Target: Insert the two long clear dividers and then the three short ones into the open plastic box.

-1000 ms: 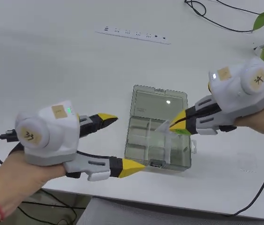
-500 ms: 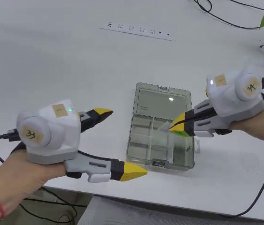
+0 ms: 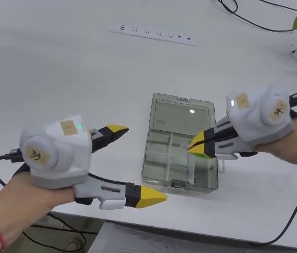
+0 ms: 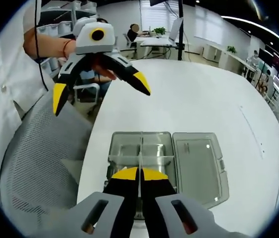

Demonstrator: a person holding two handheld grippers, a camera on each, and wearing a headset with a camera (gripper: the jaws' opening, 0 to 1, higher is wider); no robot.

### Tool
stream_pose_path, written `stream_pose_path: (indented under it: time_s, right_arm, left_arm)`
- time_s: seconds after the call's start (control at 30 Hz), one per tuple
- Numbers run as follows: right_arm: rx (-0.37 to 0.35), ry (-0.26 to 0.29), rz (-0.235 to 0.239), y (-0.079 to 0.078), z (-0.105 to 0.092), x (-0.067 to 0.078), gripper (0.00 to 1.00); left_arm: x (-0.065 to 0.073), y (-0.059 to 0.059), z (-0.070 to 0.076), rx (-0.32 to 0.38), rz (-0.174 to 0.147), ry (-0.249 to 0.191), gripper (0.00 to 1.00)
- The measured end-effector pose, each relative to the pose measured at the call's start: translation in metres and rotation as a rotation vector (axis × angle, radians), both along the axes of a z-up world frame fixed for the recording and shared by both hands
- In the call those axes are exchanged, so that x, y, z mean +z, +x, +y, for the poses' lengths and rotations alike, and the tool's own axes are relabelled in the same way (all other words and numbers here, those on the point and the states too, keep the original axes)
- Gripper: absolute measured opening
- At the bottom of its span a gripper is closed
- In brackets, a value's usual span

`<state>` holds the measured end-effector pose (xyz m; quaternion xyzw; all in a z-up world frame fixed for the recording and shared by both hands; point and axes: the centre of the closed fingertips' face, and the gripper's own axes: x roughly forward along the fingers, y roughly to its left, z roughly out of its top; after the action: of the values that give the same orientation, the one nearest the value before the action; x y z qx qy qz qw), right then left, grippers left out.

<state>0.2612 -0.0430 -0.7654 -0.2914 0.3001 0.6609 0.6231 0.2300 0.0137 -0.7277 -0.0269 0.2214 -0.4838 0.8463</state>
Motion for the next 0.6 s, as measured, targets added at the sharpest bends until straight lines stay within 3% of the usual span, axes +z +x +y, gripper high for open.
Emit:
stream_pose_path:
  time_s: [0.3,0.6]
  right_arm:
    - [-0.028,0.004,0.014,0.006,0.002,-0.007,0.02]
    - [-0.010,-0.042,0.018,0.008,0.005,-0.023,0.02]
  left_arm:
    - [-0.001,0.001,0.000,-0.003,0.000,-0.003,0.99]
    - [-0.002,-0.001,-0.003,-0.010,0.003,-0.005,0.99]
